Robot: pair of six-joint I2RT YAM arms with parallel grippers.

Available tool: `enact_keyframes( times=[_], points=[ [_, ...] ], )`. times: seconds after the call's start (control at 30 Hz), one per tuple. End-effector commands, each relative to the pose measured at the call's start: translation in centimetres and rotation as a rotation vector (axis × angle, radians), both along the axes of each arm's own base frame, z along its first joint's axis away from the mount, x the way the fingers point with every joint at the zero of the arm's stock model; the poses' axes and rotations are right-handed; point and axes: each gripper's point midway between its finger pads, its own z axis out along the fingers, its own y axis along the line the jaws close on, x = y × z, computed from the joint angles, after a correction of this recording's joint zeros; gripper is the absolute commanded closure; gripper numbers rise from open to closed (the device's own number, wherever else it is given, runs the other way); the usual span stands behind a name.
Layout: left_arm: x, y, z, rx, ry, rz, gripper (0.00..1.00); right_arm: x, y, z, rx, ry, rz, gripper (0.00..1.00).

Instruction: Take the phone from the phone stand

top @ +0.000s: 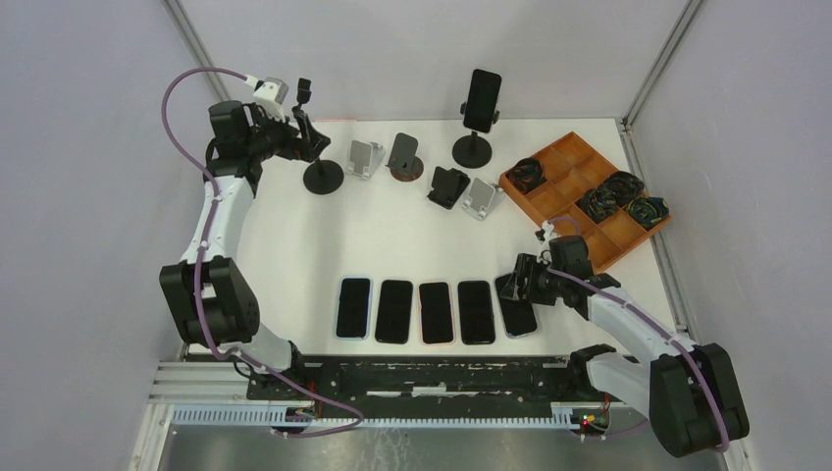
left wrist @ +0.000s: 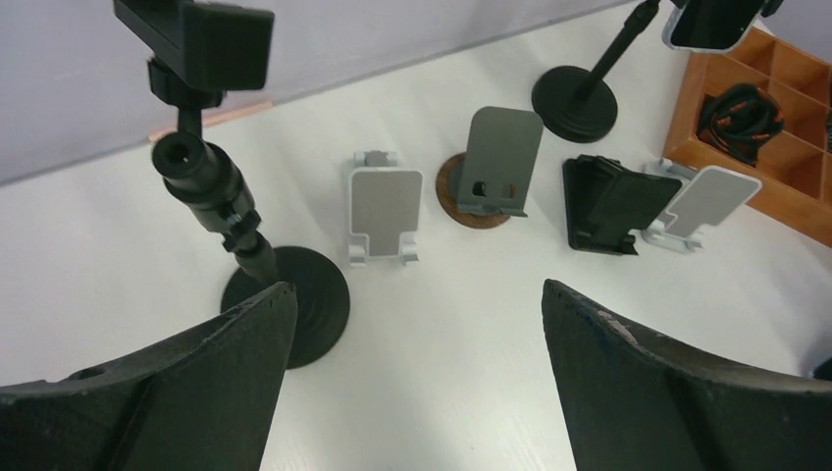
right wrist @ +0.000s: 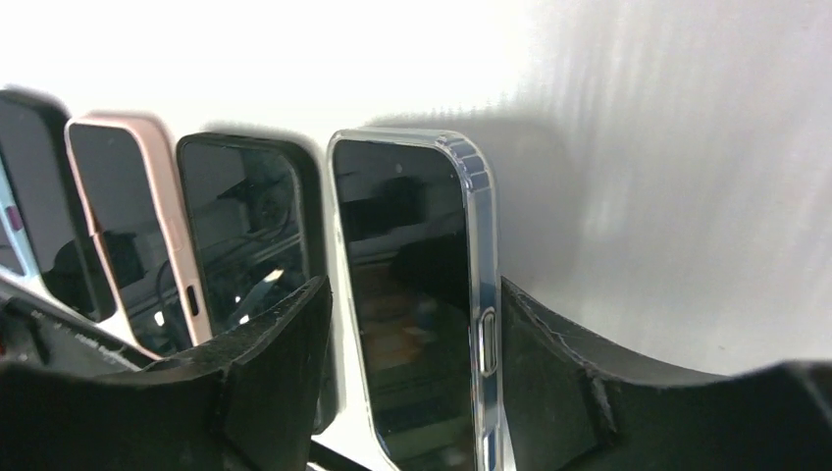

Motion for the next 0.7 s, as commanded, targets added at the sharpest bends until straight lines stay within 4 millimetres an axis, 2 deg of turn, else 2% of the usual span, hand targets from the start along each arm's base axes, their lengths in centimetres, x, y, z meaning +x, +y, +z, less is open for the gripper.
enact_keyframes(
  times=[0.0,0.23,0.37,0.43,0.6,0.67],
  points=[
    [-2.5,-0.8,1.5,-0.013,0.087,-0.051,0.0,-1.2,-3.6,-1.7,-0.175,0.06,-0.101,0.32],
    [-4.3,-0.5,2.2,0.006,0.085,-0.038,0.0,0.6,-4.3,0.9,-0.21,-0.004,-0.14,0.2],
    [-4.8,-0.2,2.6,0.017,0.086,-0.017,0.0,2.0,-4.8,3.5,-0.239,-0.069,-0.163,0.12],
    [-5.0,0.0,2.7,0.024,0.094,-0.01,0.0,2.9,-4.9,5.2,-0.244,-0.111,-0.168,0.02],
    [-5.3,0.0,2.9,0.018,0.128,-0.004,0.0,6.7,-5.0,10.8,-0.282,-0.236,-0.152,0.02],
    [-5.5,-0.2,3.2,0.012,0.131,-0.011,0.0,9.1,-4.5,14.0,-0.275,-0.315,-0.14,0.02]
  ],
)
